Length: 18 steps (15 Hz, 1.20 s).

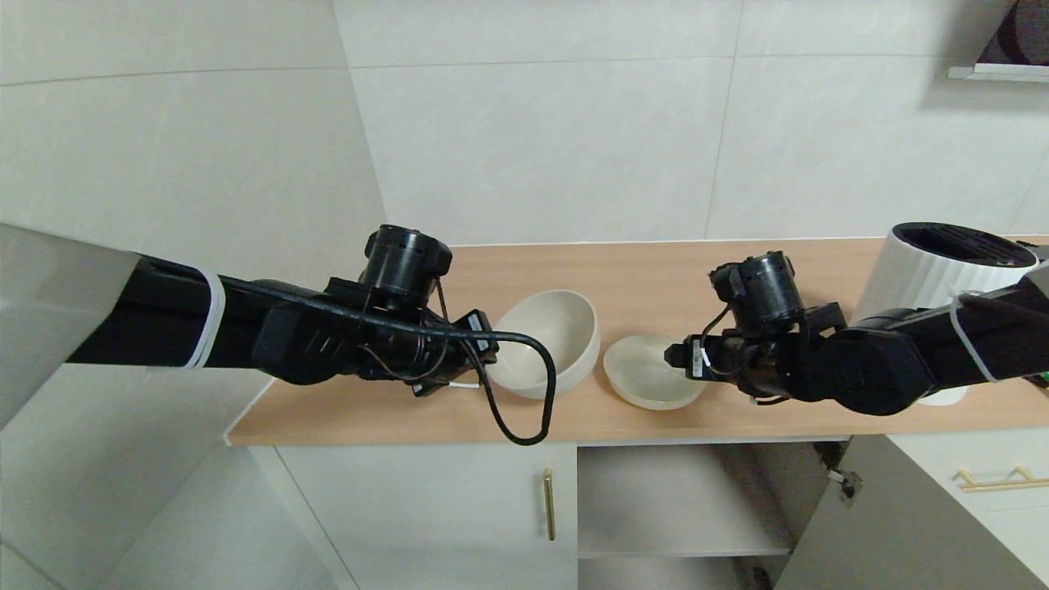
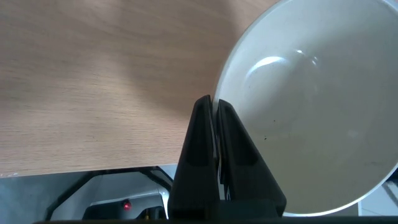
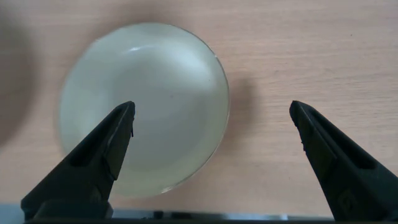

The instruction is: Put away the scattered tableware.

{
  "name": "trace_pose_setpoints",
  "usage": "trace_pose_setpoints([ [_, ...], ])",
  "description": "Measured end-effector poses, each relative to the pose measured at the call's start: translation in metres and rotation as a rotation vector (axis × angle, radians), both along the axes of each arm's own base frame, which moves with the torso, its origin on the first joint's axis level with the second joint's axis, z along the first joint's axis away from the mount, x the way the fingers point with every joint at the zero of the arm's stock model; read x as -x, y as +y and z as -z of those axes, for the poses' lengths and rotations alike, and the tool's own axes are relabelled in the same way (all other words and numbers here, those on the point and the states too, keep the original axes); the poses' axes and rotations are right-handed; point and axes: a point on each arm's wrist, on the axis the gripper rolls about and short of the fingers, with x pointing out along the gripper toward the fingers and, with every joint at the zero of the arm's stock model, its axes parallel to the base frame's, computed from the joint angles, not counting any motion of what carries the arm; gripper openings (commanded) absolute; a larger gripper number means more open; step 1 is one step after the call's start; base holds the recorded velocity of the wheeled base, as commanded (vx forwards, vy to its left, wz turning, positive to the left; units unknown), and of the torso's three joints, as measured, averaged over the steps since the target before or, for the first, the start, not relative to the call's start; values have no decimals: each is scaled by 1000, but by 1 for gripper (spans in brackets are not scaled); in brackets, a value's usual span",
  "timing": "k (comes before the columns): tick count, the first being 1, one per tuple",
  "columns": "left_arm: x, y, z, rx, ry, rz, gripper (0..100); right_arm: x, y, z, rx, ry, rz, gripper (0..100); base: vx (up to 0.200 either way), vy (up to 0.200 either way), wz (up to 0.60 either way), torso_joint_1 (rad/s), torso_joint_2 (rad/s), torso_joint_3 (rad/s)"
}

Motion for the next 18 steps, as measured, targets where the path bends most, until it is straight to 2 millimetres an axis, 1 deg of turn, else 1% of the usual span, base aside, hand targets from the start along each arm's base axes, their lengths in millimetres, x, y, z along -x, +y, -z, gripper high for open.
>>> trace_pose_setpoints([
  [4, 0, 0, 0, 0, 0, -1, 0, -13, -5, 13, 14, 24, 29, 100, 0, 0, 0, 0, 0, 0],
  [9, 0, 0, 0, -1, 1, -1, 0, -16, -5, 20, 19, 40, 32, 100, 0, 0, 0, 0, 0, 0],
  [10, 0, 0, 0, -1, 1, -2, 0, -16, -5, 21, 20, 40, 32, 0, 0, 0, 0, 0, 0, 0],
  [18, 0, 0, 0, -1, 2, -1, 0, -15, -5, 19, 12, 39, 29, 0, 0, 0, 0, 0, 0, 0],
])
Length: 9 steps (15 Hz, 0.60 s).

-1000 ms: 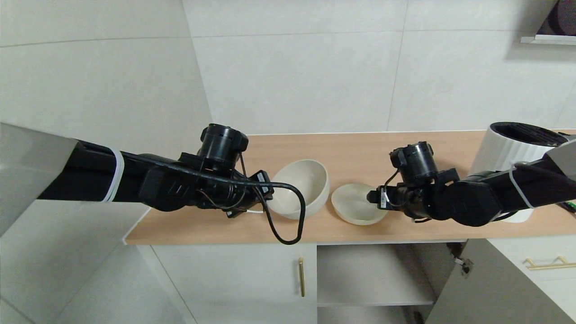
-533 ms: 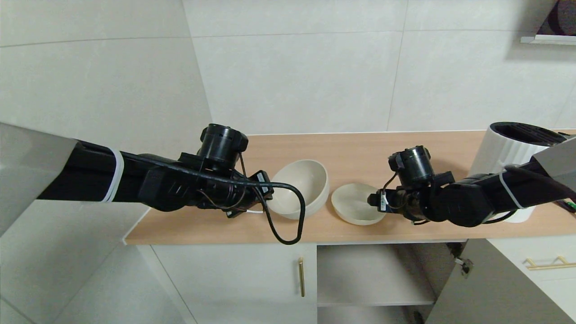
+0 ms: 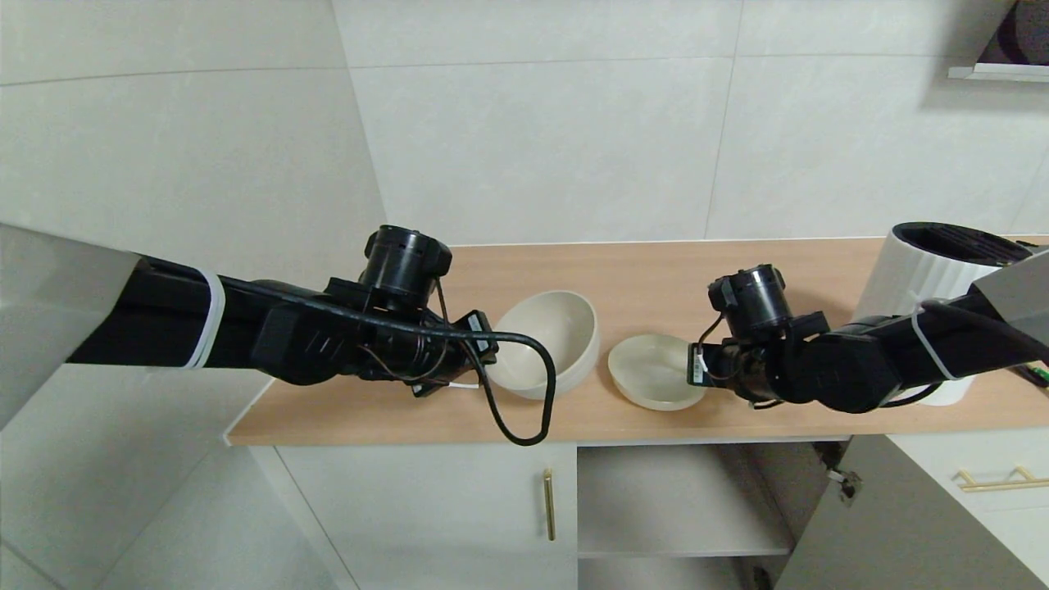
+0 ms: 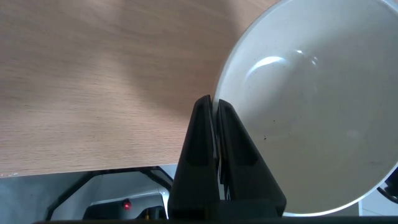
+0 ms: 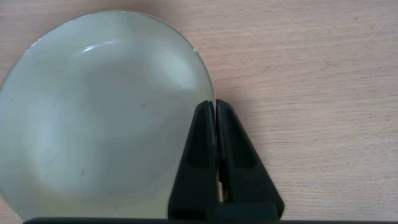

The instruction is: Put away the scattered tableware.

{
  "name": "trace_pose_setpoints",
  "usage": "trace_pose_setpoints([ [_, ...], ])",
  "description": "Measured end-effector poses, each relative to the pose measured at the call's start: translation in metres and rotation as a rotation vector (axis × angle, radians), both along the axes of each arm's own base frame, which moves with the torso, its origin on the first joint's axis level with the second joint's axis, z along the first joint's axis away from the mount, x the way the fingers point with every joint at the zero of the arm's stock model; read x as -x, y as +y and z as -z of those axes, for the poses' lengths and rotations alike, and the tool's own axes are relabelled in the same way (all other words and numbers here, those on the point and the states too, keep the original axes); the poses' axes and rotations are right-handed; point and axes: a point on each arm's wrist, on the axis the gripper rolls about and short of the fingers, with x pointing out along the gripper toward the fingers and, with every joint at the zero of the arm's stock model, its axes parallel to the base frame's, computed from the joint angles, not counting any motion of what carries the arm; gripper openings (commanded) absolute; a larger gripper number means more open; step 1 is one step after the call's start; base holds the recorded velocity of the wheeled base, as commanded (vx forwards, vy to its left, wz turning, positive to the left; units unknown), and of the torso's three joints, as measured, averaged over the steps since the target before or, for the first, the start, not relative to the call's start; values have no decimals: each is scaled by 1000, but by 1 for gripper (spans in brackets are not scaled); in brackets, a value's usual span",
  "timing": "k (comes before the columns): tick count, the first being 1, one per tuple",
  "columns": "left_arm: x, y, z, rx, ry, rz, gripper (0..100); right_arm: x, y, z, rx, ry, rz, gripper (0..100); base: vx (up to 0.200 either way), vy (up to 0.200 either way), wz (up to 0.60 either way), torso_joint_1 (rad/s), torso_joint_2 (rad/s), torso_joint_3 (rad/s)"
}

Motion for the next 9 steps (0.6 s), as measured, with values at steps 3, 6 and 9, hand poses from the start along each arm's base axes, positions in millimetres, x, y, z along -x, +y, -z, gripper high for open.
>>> trace_pose_setpoints([
  [3, 0, 0, -1, 0, -2, 0, 0, 0, 0, -1, -1, 0, -1, 0, 0, 0, 0, 0, 0, 0],
  [6, 5, 2, -4, 2, -3, 7, 0, 5, -2, -4, -7, 6, -12, 0, 0, 0, 0, 0, 0, 0],
  [9, 14, 6, -13, 3, -21, 12, 0, 19, -7, -19, -55, 4, -68, 0, 0, 0, 0, 0, 0, 0],
])
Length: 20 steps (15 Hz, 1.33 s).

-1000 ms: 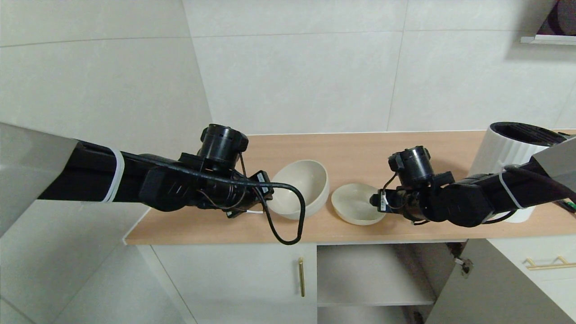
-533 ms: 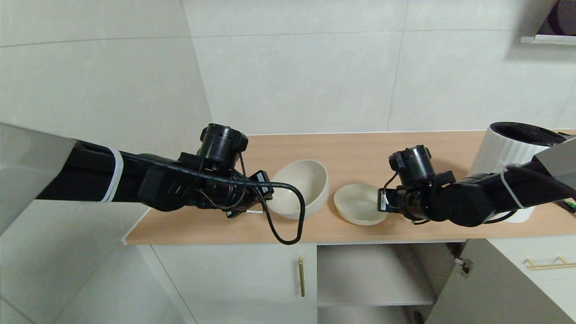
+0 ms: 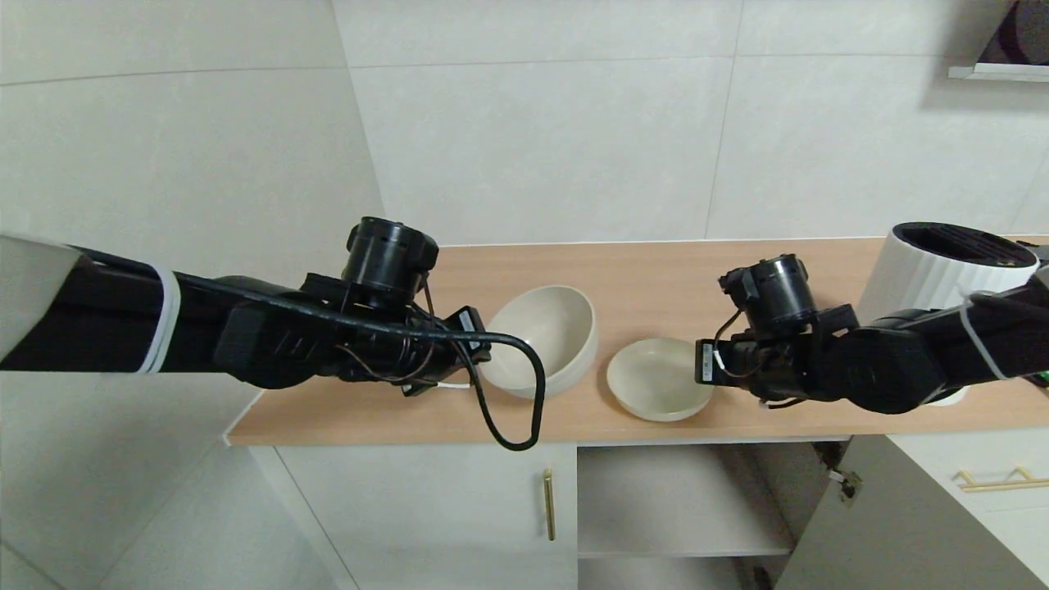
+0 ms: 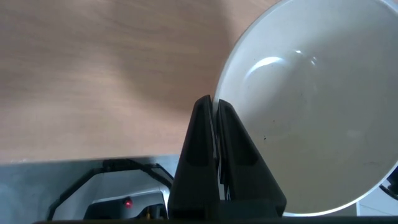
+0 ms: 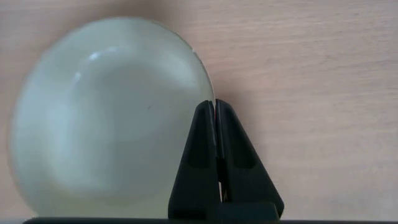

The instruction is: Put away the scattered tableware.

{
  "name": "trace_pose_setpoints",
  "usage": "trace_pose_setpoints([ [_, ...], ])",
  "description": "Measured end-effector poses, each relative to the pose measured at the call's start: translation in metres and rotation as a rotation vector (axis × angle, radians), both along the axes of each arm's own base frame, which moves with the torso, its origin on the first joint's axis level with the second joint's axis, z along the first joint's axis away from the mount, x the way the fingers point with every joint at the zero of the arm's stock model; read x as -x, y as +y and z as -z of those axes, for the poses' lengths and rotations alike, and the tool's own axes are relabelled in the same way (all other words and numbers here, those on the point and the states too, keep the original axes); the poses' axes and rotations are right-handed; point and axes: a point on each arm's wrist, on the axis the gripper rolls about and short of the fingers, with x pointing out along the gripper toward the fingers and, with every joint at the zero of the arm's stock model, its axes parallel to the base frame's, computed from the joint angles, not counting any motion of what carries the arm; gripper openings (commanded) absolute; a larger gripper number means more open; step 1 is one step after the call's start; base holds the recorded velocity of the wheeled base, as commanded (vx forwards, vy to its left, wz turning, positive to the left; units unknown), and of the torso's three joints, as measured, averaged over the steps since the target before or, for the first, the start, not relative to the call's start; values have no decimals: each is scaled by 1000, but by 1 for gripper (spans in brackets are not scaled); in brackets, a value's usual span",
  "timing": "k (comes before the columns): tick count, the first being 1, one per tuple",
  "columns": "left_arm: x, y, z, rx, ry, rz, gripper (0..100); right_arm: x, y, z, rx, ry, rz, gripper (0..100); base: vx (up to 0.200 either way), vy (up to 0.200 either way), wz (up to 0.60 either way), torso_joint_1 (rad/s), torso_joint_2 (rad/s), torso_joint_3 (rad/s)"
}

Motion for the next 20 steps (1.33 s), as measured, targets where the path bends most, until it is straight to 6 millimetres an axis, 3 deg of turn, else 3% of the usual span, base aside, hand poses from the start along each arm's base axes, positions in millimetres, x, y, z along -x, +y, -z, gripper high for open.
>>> trace_pose_setpoints([
  [6, 44, 25, -24, -15, -50, 18, 0, 55, -22, -43, -49, 29, -79, 0, 0, 0, 0, 0, 0, 0],
  [11, 77, 40, -17, -99, -54, 82, 0, 100, -43, -56, -94, 66, -153, 0, 0, 0, 0, 0, 0, 0],
  [15, 82, 42, -15, -102, -50, 84, 0, 108, -47, -54, -93, 75, -155, 0, 0, 0, 0, 0, 0, 0],
  [20, 83, 43, -16, -103, -52, 83, 0, 110, -48, -51, -88, 81, -156, 0, -120, 0, 0, 4, 0, 1],
])
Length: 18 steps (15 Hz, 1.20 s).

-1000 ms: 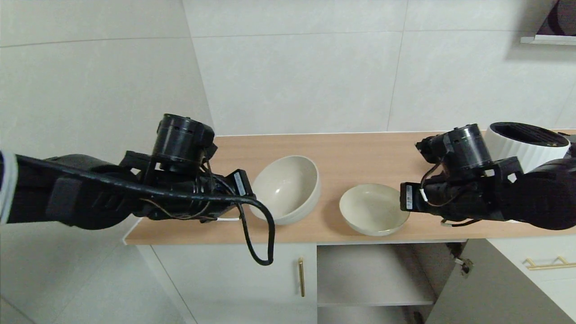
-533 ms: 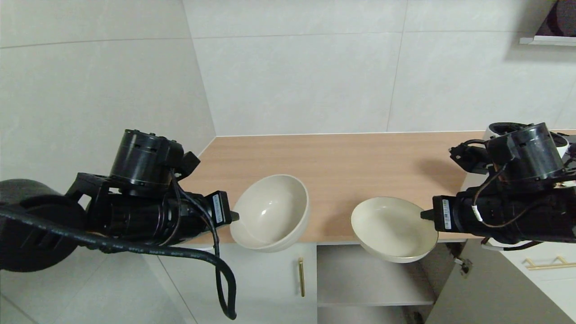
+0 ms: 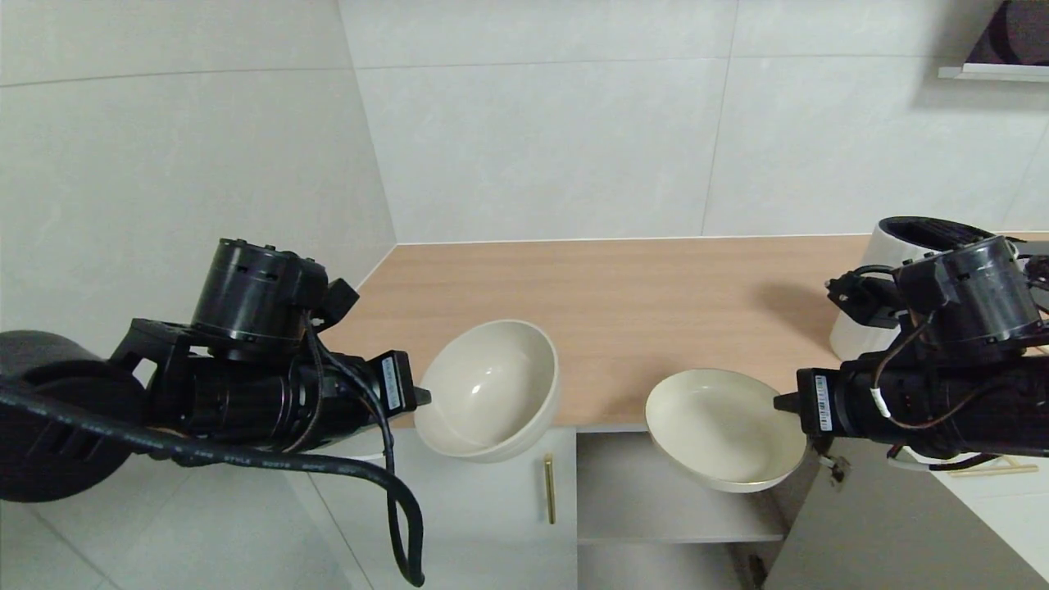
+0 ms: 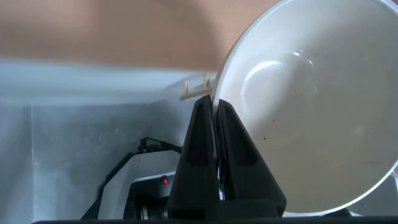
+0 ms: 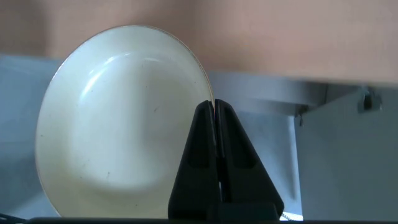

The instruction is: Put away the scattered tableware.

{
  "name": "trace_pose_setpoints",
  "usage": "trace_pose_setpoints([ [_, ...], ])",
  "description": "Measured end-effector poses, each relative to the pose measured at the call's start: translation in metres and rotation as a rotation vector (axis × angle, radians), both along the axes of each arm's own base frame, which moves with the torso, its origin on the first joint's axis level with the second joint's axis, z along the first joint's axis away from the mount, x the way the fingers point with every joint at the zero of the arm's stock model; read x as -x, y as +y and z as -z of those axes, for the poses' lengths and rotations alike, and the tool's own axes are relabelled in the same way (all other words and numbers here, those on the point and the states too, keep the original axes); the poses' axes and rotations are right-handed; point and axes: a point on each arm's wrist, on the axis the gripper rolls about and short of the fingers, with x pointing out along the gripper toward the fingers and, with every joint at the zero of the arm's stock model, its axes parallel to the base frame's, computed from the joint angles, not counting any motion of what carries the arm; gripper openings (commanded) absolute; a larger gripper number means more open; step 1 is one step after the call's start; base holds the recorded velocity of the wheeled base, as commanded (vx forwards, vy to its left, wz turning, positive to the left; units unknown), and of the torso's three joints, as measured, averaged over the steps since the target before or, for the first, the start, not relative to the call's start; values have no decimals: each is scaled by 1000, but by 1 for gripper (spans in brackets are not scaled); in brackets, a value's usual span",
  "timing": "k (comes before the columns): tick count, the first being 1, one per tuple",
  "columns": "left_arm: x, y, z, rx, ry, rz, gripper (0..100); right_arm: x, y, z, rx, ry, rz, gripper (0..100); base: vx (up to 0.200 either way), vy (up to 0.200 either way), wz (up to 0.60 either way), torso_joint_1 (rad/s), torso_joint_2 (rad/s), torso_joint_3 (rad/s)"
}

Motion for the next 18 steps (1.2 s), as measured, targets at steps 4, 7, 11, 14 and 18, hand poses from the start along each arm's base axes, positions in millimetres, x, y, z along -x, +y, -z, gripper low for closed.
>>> trace_pose_setpoints([
  [4, 0, 0, 0, -1, -1, -3, 0, -2, 1, 4, 9, 13, 2, 0, 0, 0, 0, 0, 0, 0],
  [7, -1, 0, 0, -1, -1, -1, 0, -3, 1, 6, 13, 20, 1, 0, 0, 0, 0, 0, 0, 0],
  [11, -2, -1, 2, -2, 3, -1, 0, -5, 2, 10, 21, 32, 5, 0, 0, 0, 0, 0, 0, 0],
  [14, -2, -1, 2, -3, 5, -2, 0, -6, 3, 13, 25, 41, 5, 0, 0, 0, 0, 0, 0, 0],
  [18, -2, -1, 2, -3, 4, -1, 0, -8, 3, 15, 30, 50, 7, 0, 0, 0, 0, -161, 373, 194],
])
